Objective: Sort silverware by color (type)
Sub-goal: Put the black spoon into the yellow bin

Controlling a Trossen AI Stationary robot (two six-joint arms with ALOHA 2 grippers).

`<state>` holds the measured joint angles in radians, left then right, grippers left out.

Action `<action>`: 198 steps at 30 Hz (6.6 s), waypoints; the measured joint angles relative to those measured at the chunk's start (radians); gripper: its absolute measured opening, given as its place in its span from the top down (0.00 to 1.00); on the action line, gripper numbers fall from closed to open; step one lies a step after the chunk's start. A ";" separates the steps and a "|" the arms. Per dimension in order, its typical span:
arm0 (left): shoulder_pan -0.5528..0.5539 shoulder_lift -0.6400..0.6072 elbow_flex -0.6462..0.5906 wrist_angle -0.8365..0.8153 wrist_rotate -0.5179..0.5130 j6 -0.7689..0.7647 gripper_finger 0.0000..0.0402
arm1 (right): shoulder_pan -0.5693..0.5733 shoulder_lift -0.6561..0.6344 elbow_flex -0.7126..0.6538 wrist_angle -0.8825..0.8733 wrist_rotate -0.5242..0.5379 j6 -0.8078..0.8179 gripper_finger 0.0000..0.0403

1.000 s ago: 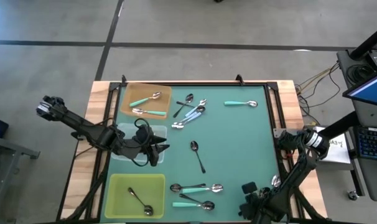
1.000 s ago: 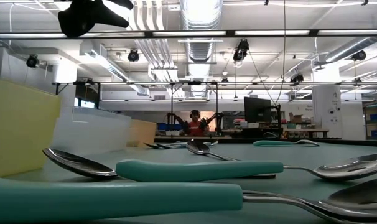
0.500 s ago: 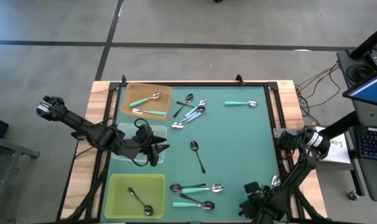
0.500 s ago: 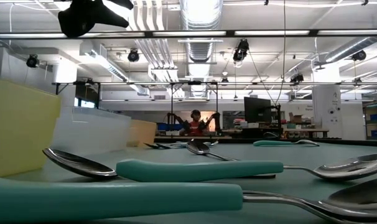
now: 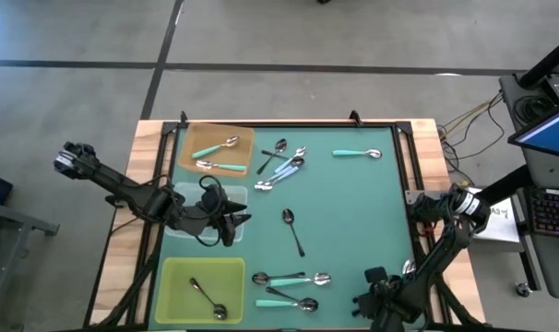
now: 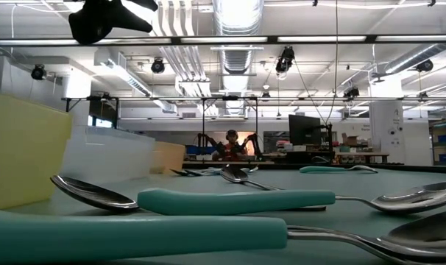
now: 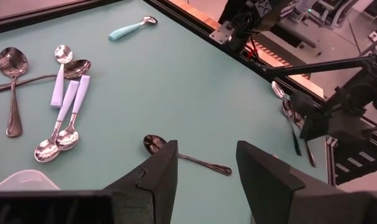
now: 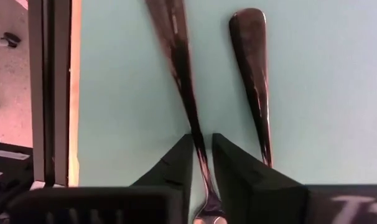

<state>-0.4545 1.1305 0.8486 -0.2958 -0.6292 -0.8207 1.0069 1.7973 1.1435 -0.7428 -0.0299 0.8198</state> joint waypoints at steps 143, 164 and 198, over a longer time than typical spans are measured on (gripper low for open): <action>-0.144 -0.148 0.070 -0.329 0.360 -0.154 1.00 | -0.504 -0.240 0.062 0.845 1.044 -0.722 0.62; -0.238 0.107 0.073 -0.548 0.805 -0.247 0.99 | -0.503 -0.240 0.078 0.502 0.778 -0.213 0.69; -0.229 0.197 0.073 0.077 0.376 0.302 0.56 | -0.275 -0.205 0.048 -0.248 -0.194 0.179 0.70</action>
<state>-0.6838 1.3277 0.9215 -0.2187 -0.2530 -0.5188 0.7322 1.5918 1.1917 -0.9909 -0.2244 0.9988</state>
